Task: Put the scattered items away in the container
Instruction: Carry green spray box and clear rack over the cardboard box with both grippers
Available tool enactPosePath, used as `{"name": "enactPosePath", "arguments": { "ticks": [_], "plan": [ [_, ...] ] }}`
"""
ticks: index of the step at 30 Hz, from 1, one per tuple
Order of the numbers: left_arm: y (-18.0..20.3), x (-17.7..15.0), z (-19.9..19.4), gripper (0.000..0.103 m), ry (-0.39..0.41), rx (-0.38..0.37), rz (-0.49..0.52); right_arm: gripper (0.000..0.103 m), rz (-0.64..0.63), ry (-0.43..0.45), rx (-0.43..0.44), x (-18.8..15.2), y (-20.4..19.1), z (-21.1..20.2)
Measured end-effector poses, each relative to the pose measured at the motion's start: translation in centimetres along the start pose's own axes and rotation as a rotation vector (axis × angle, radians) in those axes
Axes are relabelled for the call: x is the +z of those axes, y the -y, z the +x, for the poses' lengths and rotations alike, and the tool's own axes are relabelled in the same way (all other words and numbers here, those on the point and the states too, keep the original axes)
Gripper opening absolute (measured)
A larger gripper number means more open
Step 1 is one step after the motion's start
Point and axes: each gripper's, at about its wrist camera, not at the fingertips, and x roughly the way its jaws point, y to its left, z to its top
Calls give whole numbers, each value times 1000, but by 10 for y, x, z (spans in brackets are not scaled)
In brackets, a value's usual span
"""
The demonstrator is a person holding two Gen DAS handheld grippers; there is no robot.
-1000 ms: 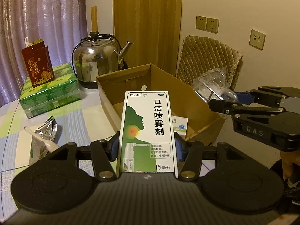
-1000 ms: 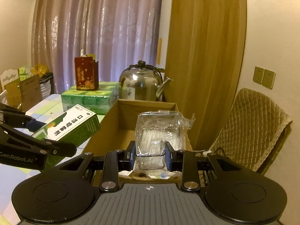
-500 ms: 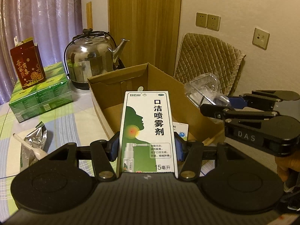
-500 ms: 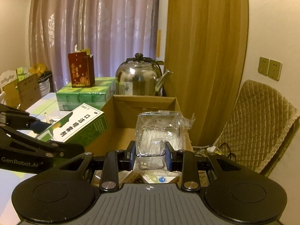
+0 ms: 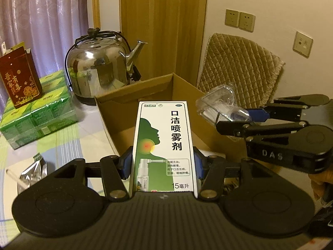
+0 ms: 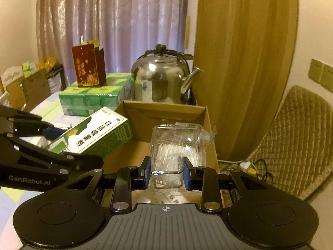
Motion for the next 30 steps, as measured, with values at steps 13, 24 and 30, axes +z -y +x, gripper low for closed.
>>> {"name": "enactPosePath", "arguments": {
  "ticks": [13,24,30],
  "plan": [
    [-27,37,75,51,-65,23,-14,28,-94,-155,-1,27,13,84],
    [-31,41,114,51,-127,67,84,28,-129,-244,-54,26,17,131],
    [-34,39,124,51,-141,63,91,28,-160,-261,-67,24,17,145]
  ]
}}
